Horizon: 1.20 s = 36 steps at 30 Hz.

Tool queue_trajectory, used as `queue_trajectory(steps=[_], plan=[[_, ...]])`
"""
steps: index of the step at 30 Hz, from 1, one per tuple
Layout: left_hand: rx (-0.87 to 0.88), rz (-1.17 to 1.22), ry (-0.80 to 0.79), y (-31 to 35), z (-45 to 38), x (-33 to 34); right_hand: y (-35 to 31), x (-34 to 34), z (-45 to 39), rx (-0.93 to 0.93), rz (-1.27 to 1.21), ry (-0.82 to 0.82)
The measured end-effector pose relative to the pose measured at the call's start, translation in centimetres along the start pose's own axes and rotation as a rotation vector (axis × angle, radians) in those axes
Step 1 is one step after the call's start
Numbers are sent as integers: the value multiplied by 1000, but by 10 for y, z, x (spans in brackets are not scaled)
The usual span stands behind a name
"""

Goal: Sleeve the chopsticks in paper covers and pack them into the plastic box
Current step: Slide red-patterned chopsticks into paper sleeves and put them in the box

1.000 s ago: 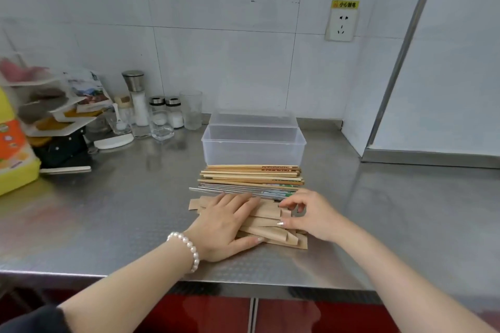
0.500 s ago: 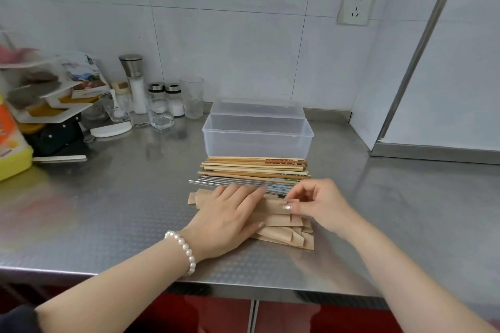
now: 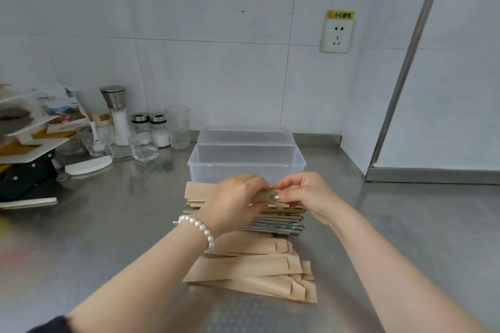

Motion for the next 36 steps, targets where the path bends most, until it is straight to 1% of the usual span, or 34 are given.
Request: queue_trajectory(steps=[3, 8, 14, 17, 19, 22, 25, 27, 28, 30, 31, 33, 34, 36], plan=[[-36, -13, 40, -9, -10, 2, -4, 0, -14, -4, -11, 17], [-15, -3, 109, -13, -14, 11, 0, -3, -22, -80, -29, 75], [17, 38, 171, -9, -2, 15, 4, -10, -25, -118, 20, 42], [-30, 41, 152, -15, 2, 14, -4, -23, -21, -155, 14, 88], [-70, 47, 124, -22, 5, 19, -5, -32, -19, -148, -13, 100], [-102, 81, 79, -27, 6, 27, 2, -32, -16, -112, 14, 67], [-82, 116, 45, -22, 7, 30, 12, -19, -16, -67, 82, 18], [-69, 122, 35, -21, 7, 29, 14, -14, -16, -67, 85, 18], [-75, 125, 34, -22, 7, 29, 12, -17, -17, -82, 81, 47], [-117, 122, 38, -30, 8, 28, 8, -32, -18, -141, 92, 160], [-149, 112, 42, -36, 9, 28, 6, -43, -19, -180, 141, 237], [-220, 93, 42, -50, 12, 29, 3, -59, -19, -228, 379, 363], [-253, 88, 35, -57, 13, 30, 5, -59, -20, -225, 501, 375], [-298, 83, 15, -67, 15, 33, 15, -54, -25, -185, 674, 319]])
Point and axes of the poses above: each hand's wrist, its own z-axis away from the middle knuckle, its own x-axis out of the palm, y = z × x, the point moved 10 cm from there along -z, towards the middle knuckle, and after that the axes turned 14 degrees about -z, right-handed, at the moved point
